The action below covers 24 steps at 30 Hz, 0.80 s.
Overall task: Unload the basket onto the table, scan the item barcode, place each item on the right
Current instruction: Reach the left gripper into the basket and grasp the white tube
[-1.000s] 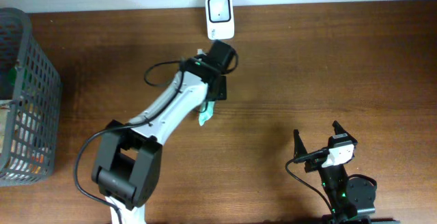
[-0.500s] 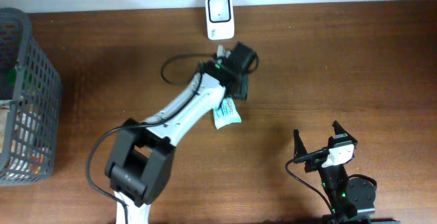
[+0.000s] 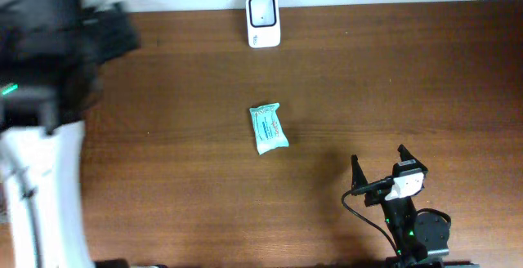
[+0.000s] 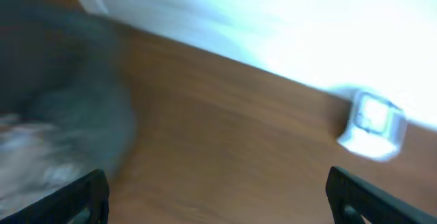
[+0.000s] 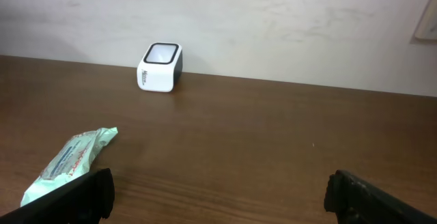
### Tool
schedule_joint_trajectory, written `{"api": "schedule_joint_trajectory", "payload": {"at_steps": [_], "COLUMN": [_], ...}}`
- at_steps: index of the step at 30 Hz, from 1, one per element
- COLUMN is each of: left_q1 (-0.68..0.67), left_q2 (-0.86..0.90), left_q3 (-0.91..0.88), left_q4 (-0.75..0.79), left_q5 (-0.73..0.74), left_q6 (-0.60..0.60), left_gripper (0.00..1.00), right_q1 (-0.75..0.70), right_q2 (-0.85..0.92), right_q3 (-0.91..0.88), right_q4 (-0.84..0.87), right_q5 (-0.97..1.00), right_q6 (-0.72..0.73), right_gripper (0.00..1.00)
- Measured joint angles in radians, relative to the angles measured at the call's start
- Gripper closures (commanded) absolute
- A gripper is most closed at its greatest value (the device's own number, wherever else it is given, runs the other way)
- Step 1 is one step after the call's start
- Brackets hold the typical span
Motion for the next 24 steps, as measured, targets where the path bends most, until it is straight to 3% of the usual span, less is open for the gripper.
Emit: {"api": "schedule_joint_trajectory", "payload": {"at_steps": [4,8,13,17,24], "left_q1": [0.273,0.452,0.571,0.658,0.761], "left_q2": [-0.037,-0.037,-0.035,-0.032,-0.009], "left_q3": [0.000,-0.022,-0.145,-0.275,-0.435], "left_q4": [-0.048,-0.061,-0.044,0.060,0.210], "left_q5": [0.014,0.041,0.051,0.050,0.097], "left_q6": [-0.012,-0.040,-0.053,-0.037,0.176], "left_gripper": [0.01,0.00,0.00,0.01,0.01], "right_q1": [0.000,0.000,0.000,0.000,0.000], "right_q2": [0.000,0.000,0.000,0.000,0.000], "right_q3": [0.000,0.000,0.000,0.000,0.000], "right_q4": [0.000,0.000,0.000,0.000,0.000], "right_q5": [0.000,0.000,0.000,0.000,0.000], "right_q6": [0.000,0.000,0.000,0.000,0.000], "right_gripper": [0.02,0.02,0.02,0.02,0.02]}}
